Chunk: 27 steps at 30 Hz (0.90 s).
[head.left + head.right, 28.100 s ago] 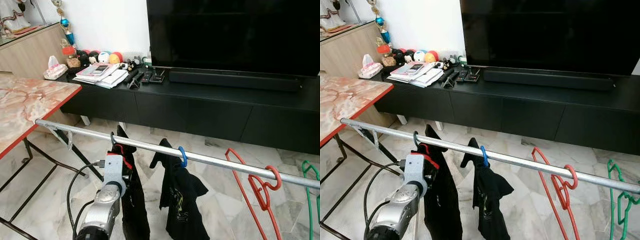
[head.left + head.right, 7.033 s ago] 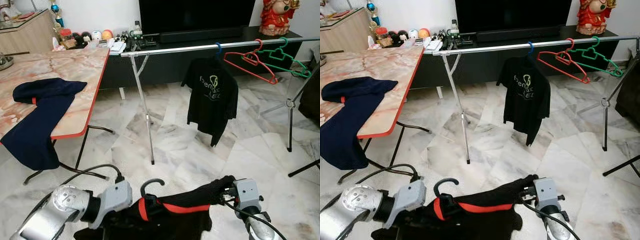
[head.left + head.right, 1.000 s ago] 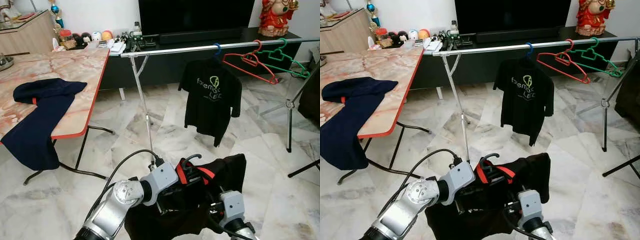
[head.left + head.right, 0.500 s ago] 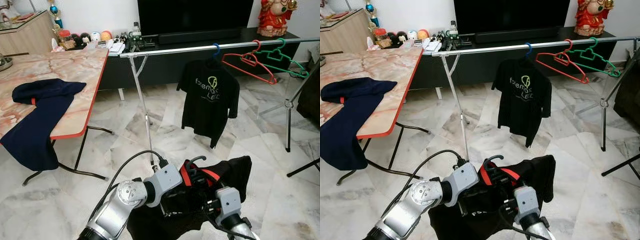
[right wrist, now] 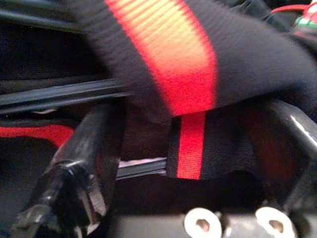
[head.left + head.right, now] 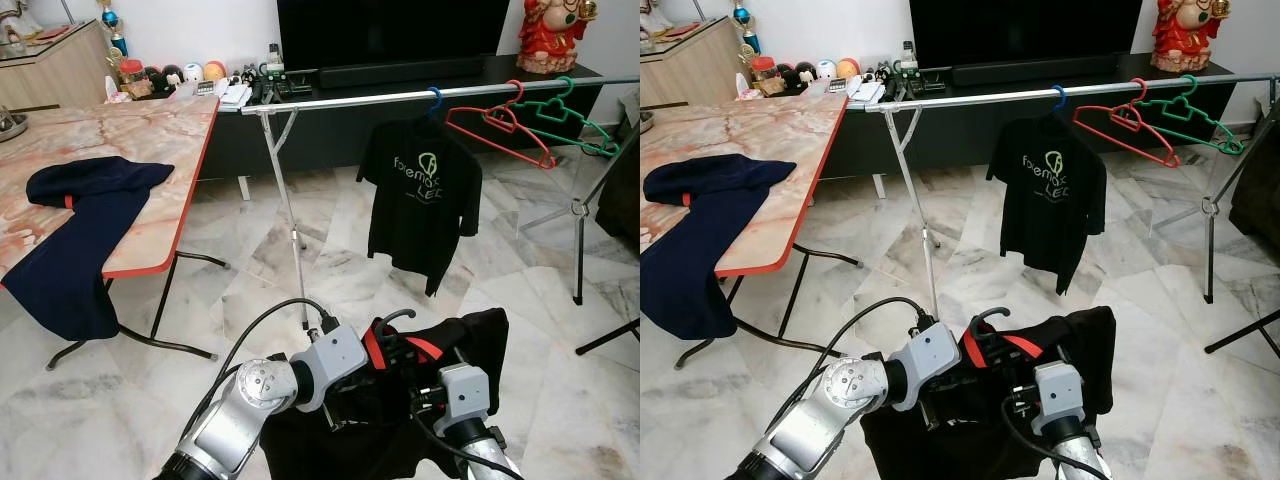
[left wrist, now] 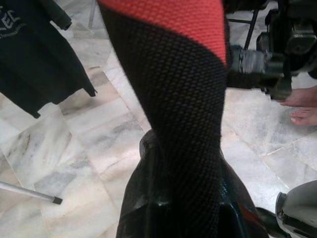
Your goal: Hang hanger
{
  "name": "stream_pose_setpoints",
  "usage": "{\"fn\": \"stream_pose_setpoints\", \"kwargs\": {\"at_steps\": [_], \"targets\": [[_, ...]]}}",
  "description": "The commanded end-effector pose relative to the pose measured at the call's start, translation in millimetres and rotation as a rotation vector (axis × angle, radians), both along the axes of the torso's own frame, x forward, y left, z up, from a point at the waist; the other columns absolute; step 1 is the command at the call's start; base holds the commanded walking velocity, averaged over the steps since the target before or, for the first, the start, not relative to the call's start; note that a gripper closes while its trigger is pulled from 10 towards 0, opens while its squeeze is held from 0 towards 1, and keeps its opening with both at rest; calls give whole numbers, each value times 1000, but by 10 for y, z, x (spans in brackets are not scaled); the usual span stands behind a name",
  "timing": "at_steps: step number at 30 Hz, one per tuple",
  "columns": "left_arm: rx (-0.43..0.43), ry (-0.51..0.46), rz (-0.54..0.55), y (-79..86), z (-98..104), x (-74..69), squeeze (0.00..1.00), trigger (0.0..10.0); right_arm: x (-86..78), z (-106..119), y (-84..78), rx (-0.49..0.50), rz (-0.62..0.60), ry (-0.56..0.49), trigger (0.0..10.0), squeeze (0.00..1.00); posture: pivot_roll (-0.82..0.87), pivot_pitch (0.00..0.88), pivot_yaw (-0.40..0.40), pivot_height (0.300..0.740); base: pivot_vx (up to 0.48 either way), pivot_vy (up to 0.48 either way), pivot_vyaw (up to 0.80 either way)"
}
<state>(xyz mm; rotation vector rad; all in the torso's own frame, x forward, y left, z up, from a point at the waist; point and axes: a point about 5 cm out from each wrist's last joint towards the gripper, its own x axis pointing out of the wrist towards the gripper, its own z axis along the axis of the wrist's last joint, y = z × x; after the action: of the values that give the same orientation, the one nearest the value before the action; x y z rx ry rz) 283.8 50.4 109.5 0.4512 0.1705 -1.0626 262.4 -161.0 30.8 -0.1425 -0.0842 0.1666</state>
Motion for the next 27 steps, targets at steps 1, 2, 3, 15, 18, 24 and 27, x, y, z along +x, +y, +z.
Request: {"fn": "stream_pose_setpoints", "kwargs": {"at_steps": [1, 2, 3, 15, 18, 24, 27], "targets": [[5, -28, 4, 14, 26, 30, 0, 10000, 17, 33, -63, -8, -48, -27, 10000, 0, -22, 62, 59, 740, 0, 0, 0], [5, -29, 6, 17, 24, 32, 0, 10000, 14, 30, -86, -10, -62, -28, 10000, 0, -22, 62, 58, 740, 0, 0, 0], [6, -29, 7, 19, 24, 33, 0, 10000, 12, 28, -99, -11, -70, -29, 10000, 0, -22, 62, 58, 740, 0, 0, 0], [13, -32, 14, 37, 2, 38, 0, 10000, -94, -54, -199, -56, -159, -24, 10000, 0, -25, 54, 57, 740, 0, 0, 0], [17, -35, 14, 38, -4, 34, 0, 10000, -121, -30, -245, -86, -232, -64, 10000, 0, -26, 50, 57, 740, 0, 0, 0], [23, -35, 15, 52, -18, 31, 0, 10000, -138, 41, -294, -105, -280, -113, 10000, 0, -29, 46, 56, 740, 0, 0, 0], [25, -37, 15, 50, -18, 33, 0, 10000, -141, 61, -282, -111, -279, -125, 10000, 0, -27, 46, 56, 740, 0, 0, 0]]}}
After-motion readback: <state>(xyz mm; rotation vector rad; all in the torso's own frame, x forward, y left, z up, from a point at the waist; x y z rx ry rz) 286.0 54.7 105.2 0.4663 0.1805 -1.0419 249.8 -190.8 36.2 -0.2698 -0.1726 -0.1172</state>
